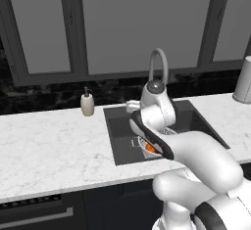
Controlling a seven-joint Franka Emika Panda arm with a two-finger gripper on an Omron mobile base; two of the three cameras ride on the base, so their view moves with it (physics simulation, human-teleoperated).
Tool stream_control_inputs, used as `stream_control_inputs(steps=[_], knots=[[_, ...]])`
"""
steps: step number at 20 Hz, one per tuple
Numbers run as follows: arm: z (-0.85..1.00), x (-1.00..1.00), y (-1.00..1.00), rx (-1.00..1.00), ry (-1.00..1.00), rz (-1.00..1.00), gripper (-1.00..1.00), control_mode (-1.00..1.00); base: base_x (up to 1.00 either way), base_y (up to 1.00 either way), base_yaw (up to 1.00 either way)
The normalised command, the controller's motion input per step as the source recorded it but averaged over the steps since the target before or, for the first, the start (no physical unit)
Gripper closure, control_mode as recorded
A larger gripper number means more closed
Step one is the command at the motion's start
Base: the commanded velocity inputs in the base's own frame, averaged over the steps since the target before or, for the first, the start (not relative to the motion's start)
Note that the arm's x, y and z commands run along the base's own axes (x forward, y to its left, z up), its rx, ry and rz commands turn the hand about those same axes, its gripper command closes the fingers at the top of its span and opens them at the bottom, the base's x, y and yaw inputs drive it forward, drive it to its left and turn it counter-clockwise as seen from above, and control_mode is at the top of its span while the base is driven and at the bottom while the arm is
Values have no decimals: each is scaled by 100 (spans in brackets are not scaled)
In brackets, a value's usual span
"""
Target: Put the colander in the sink, put the orange, tangerine, pear in the colander, and turn on the sink faucet and pour water over the colander.
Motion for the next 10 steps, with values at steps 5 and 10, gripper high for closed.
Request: stream_control_inputs(steps=[5,10], knots=[[92,-57,-10,-3,3,5,-100,-100,0,0,0],[32,-60,-60,0,-11,4,-100,-100,0,0,0]])
